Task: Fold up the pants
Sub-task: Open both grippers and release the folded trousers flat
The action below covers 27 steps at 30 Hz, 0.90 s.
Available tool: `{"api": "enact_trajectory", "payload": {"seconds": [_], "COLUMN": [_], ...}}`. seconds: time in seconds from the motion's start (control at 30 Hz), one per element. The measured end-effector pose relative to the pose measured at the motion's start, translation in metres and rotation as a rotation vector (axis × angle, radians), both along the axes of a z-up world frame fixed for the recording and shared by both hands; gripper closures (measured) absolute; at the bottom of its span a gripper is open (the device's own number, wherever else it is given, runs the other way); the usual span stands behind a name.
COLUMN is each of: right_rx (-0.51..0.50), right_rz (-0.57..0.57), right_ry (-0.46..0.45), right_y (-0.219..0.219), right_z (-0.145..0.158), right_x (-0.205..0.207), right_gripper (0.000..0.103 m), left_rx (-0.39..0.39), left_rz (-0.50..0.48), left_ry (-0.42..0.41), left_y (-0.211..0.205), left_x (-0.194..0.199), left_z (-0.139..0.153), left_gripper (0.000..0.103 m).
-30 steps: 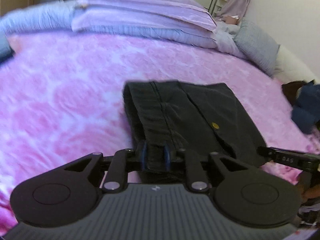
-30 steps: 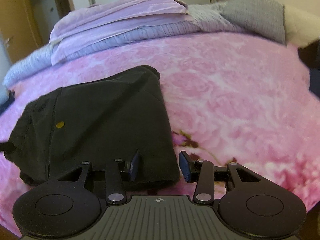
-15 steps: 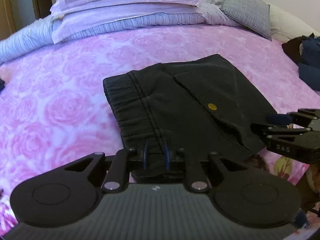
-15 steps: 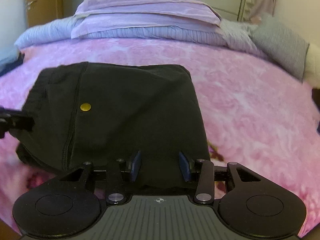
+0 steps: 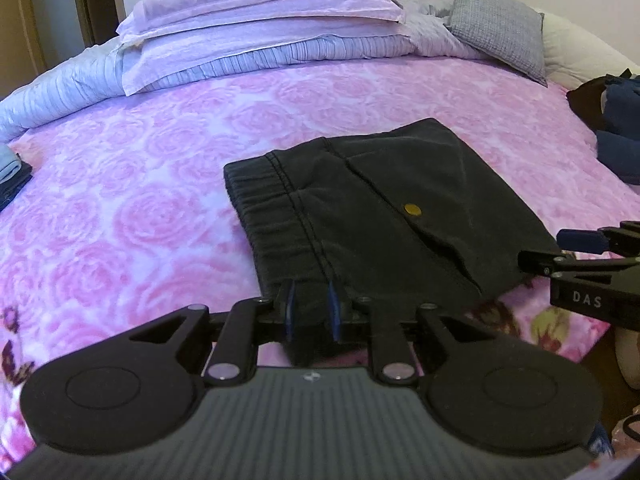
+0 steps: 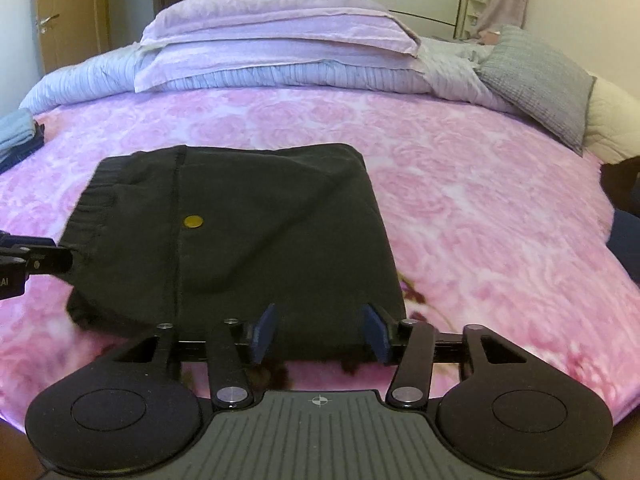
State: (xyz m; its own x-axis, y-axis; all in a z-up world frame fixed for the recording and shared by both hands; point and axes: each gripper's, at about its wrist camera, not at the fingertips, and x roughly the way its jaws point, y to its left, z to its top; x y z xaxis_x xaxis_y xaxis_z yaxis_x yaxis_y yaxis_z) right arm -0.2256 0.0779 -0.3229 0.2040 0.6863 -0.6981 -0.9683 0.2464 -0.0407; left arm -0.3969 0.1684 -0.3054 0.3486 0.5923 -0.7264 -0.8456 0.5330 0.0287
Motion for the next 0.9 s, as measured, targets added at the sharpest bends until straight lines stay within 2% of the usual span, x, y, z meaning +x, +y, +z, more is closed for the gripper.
{"api": "enact_trajectory", "payload": {"seconds": [0.23,0.53,0.67,0.8,0.9], "right_rx": [0.017,0.061,0.054,0.028,-0.004], "right_rz": [-0.027,-0.042,-0.050,-0.110,-0.165], "right_ry": [0.006,-0.023,-0.021,0.028,0.060], "right_y": [-0.037,-0.071,-0.075,-0.075,-0.073], "right_z": [0.022,0.048,0.045,0.028,0.013], "right_x": [-0.021,-0.054,-0.056,-0.034,-0.014], "right_gripper": [0.054,0.053,0.053,0.053,0.053], "left_rx": [0.017,0.055,0.065,0.020,-0.019], "left_rz": [0.009,-0.002,-0.008,0.016,0.042], "left_ry": [-0.019,-0.104,-0.135,-0.173,-0.159], "left_y": [-0.035,-0.070,-0.066,-0.047,-0.026], "left_x": [-0.031,-0.076,-0.086,-0.093,-0.095], "left_z": [0.016,0.037,0.036,0.020,0.008], "left_gripper": [0.087,0.085,0.085,0.085,0.085]}}
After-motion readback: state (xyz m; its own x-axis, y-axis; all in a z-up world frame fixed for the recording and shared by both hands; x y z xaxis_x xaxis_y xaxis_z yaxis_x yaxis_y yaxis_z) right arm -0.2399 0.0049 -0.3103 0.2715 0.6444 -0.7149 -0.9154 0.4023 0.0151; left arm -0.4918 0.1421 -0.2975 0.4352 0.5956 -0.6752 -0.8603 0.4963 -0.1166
